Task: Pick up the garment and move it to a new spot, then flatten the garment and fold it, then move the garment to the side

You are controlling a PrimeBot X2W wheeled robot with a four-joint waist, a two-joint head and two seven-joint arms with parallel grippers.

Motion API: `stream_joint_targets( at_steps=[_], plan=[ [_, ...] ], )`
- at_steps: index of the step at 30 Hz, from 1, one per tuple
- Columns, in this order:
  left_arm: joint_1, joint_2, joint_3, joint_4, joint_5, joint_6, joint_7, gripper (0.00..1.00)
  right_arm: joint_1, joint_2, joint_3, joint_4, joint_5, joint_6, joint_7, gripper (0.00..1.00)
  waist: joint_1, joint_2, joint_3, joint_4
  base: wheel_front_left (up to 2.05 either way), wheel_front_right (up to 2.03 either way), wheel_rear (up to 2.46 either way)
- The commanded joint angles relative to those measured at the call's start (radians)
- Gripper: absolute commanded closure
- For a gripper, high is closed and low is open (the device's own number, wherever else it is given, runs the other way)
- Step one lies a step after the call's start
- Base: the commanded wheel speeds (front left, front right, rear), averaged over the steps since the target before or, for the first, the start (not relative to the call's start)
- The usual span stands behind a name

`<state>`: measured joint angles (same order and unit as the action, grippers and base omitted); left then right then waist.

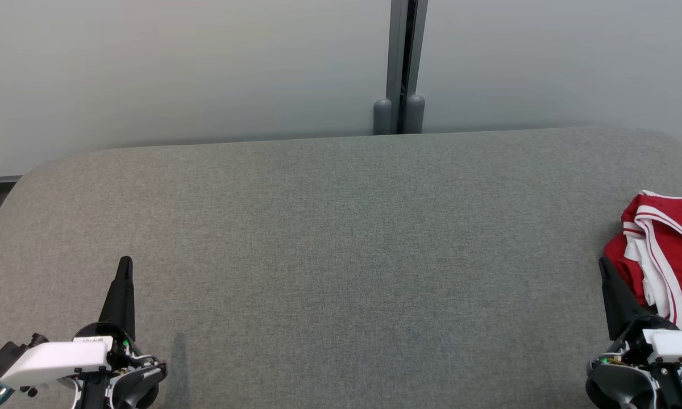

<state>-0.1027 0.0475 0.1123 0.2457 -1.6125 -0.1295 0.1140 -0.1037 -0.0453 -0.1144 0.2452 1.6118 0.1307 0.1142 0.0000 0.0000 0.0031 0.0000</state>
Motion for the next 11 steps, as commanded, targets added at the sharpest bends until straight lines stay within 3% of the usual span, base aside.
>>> stream_joint_targets(
  at_steps=[1,11],
  plan=[
    [-0.013,0.005,0.004,-0.003,-0.001,-0.004,0.003,1.00,-0.009,-0.009,-0.001,-0.004,0.003,0.000,0.003,1.00,0.0000,0.0000,0.000,0.000,0.00,0.00,0.00],
    [-0.013,0.005,0.004,-0.003,-0.001,-0.004,0.003,1.00,-0.009,-0.009,-0.001,-0.004,0.003,0.000,0.003,1.00,0.0000,0.0000,0.000,0.000,0.00,0.00,0.00]
  ],
)
